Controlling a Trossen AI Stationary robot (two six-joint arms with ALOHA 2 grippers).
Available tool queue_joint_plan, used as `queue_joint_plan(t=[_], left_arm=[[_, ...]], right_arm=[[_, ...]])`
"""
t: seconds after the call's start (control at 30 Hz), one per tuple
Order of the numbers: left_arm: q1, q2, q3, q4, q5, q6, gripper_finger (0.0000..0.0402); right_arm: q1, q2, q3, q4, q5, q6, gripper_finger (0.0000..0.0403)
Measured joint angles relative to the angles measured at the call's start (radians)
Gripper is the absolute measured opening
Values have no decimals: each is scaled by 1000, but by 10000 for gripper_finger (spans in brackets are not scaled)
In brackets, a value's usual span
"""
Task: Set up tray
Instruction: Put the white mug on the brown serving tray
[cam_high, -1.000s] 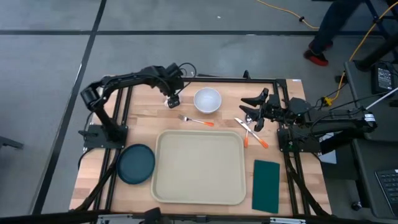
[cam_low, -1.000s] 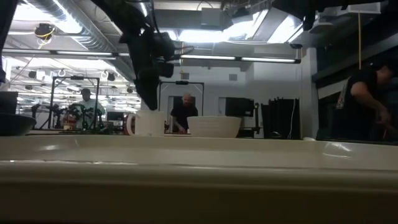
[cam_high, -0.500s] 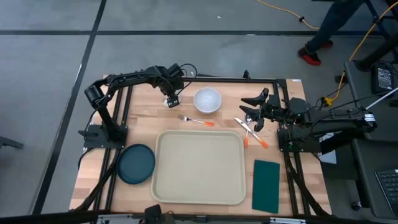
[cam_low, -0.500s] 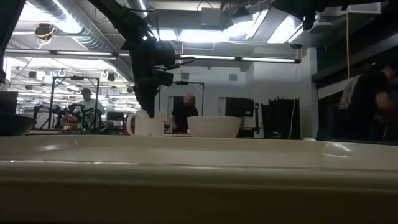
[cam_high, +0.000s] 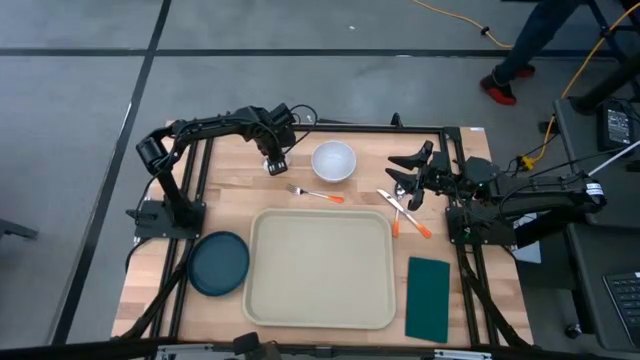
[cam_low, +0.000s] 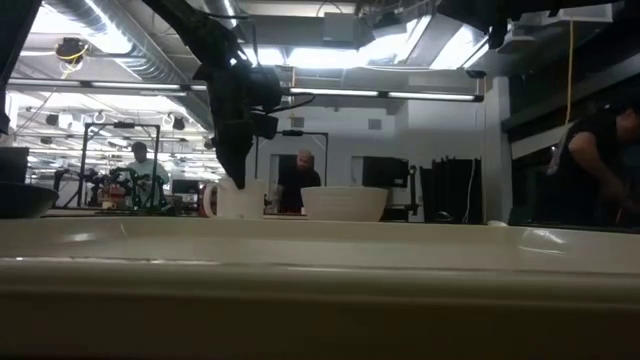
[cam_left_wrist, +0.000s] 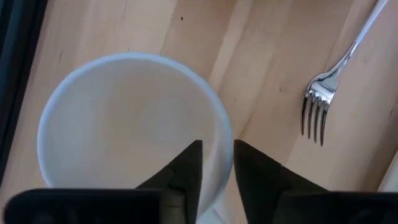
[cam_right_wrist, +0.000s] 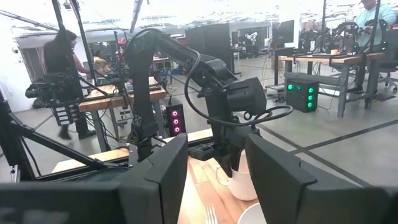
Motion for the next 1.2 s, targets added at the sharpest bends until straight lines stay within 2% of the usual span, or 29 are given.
queue_joint_plan(t=[0.23,0.5,0.67,0.83,0.97,1.2], left_arm=[[-4,28,1,-8,-3,-11,11],[-10,17,9,-24,-7,-45,5],[-10,-11,63,-33,-5,-57,4],[-24,-14,149,-84,-7,-57,3],[-55,-15,252,-157,-3,-54,3],[-140,-15,501,-281,-2,-79,2]], right_arm=[[0,0,0,0,0,4,169],[0,0,0,-2,1,4,169],[0,0,0,-4,1,2,169],[0,0,0,-10,9,0,169],[0,0,0,-11,59,0,169],[0,0,0,-11,83,-16,169]])
